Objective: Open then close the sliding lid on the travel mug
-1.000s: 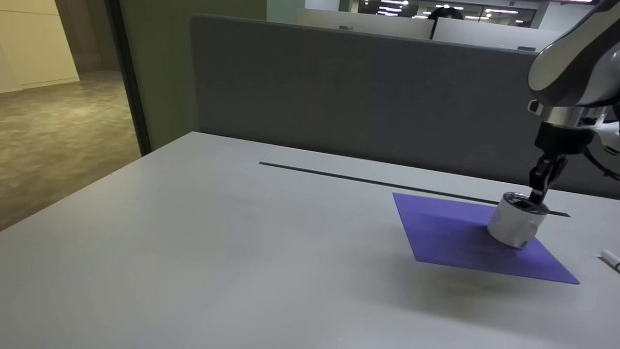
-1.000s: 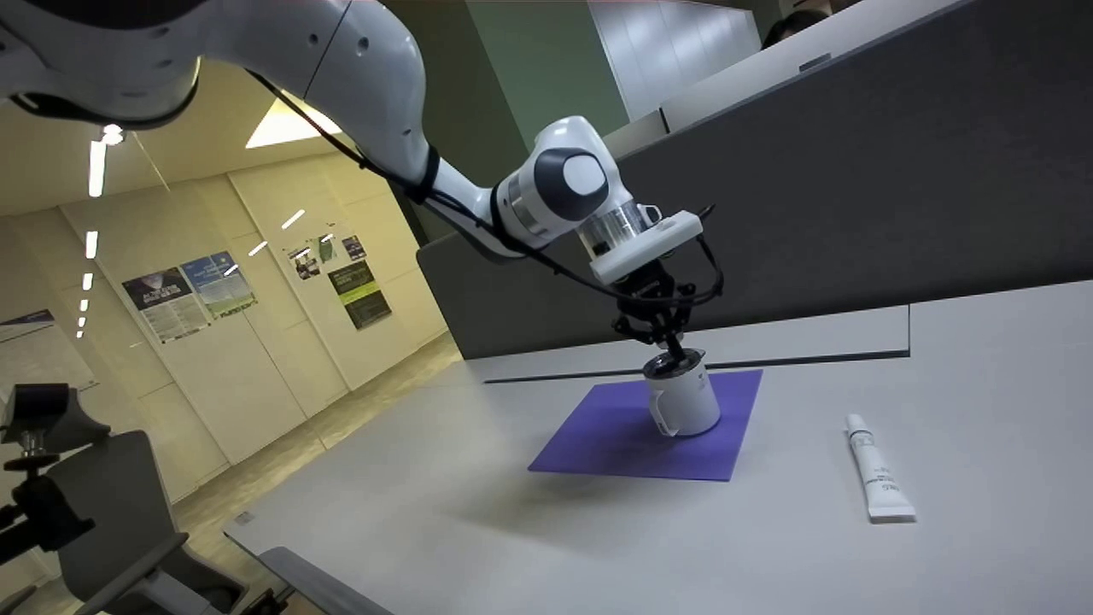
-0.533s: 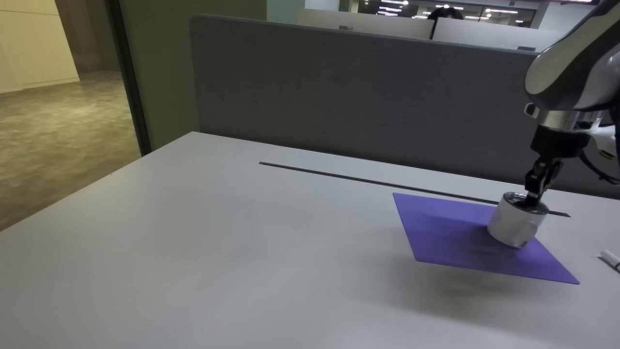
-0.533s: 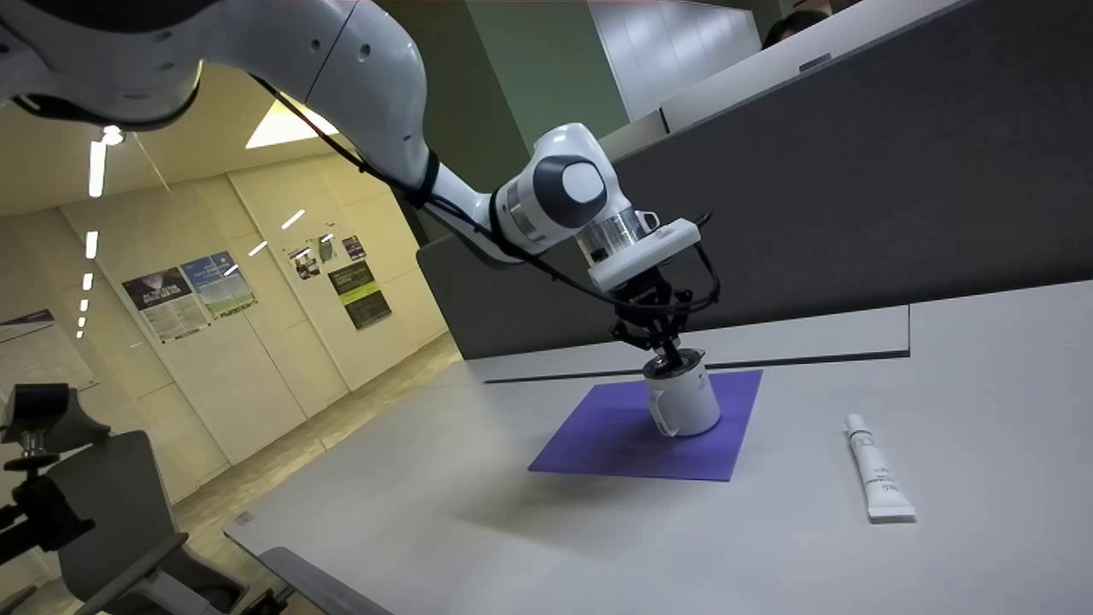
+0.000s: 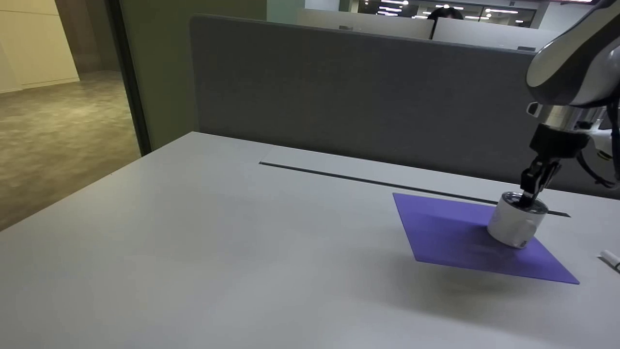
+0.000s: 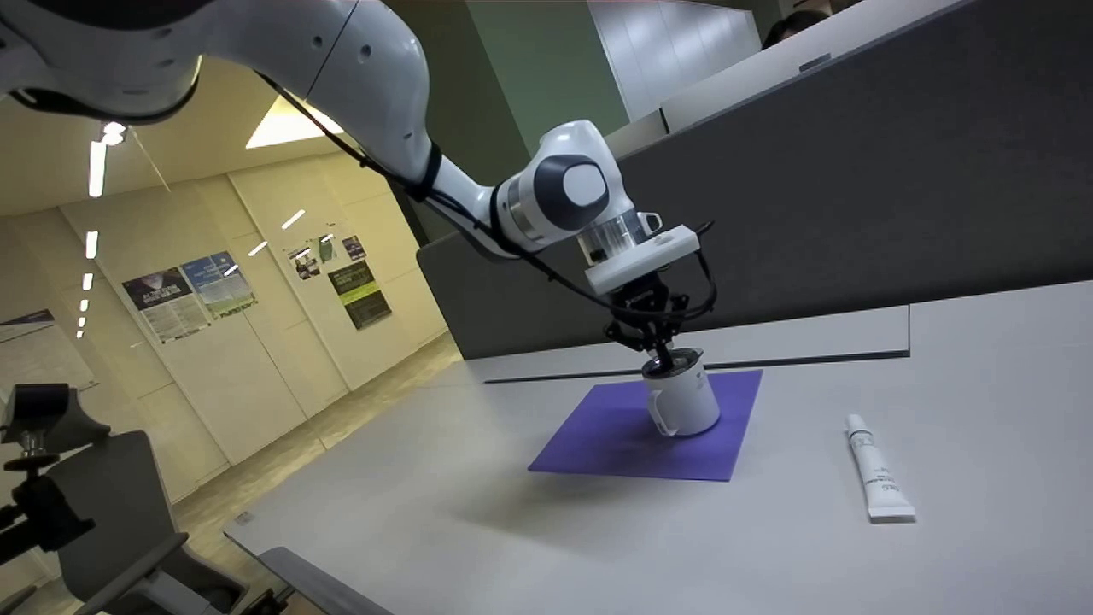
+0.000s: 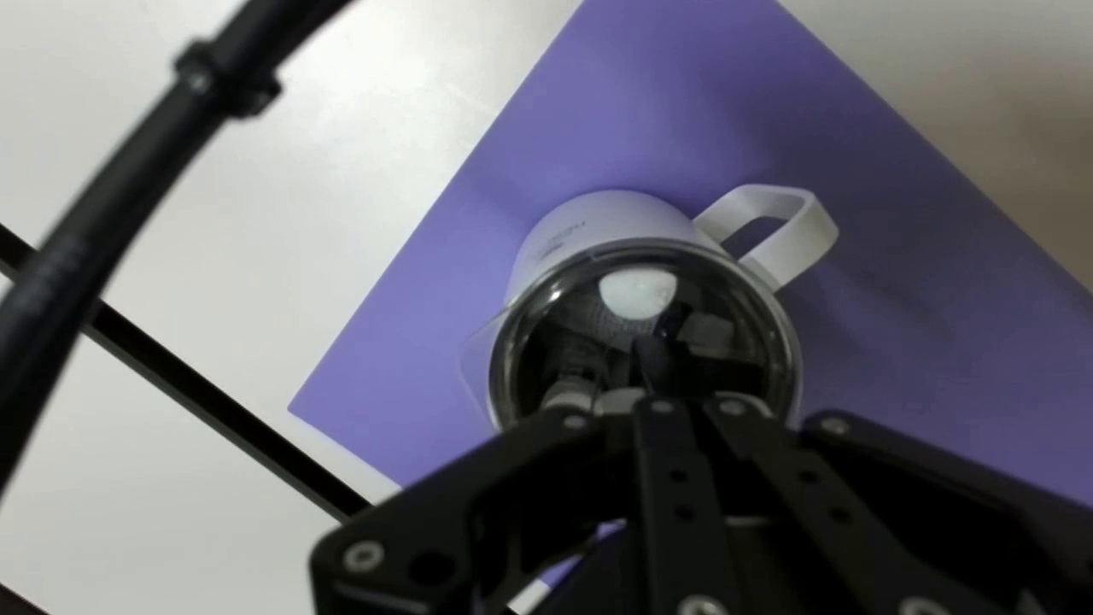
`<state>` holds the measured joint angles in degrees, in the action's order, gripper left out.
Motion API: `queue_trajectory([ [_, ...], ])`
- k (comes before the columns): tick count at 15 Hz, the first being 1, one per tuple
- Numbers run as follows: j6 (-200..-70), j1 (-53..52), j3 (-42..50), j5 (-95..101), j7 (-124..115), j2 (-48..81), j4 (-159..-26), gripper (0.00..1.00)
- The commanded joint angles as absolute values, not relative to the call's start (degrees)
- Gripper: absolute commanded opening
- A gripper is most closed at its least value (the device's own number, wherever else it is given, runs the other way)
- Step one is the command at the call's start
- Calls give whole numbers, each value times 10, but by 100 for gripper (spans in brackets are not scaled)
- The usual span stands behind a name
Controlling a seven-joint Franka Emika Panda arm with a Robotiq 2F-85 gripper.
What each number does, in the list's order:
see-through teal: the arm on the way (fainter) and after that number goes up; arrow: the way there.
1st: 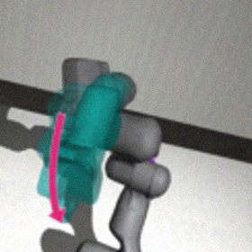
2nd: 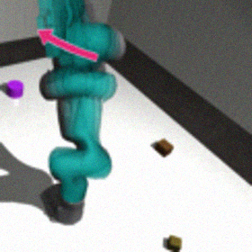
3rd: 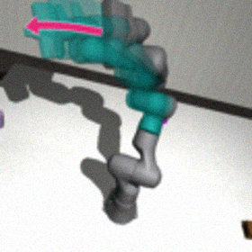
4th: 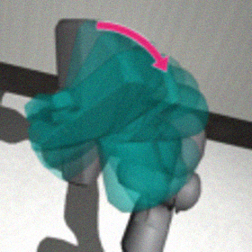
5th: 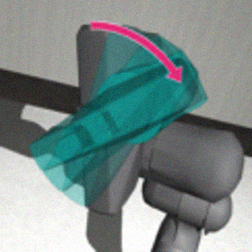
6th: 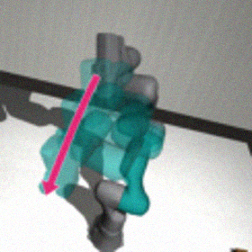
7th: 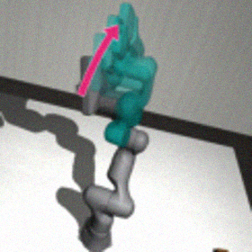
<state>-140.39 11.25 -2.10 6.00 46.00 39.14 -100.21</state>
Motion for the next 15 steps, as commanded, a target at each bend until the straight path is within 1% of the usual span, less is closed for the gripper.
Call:
queue_trajectory([
  [1,-1401,119,-27,46,450,389,-1005,0],
  [3,-1405,113,-15,56,433,370,-1007,0],
  [7,-1314,129,-39,34,484,303,-986,0],
  [8,-1278,124,-37,31,484,289,-972,5],
  [9,-1244,116,-30,42,487,274,-957,27],
  [10,-1223,110,-26,45,485,262,-945,30],
  [11,-1200,106,-22,48,482,250,-933,30],
  [13,-1180,99,-16,55,479,233,-919,42],
  [14,-1175,97,-13,56,477,227,-914,51],
  [15,-1171,95,-10,57,477,223,-911,57],
])
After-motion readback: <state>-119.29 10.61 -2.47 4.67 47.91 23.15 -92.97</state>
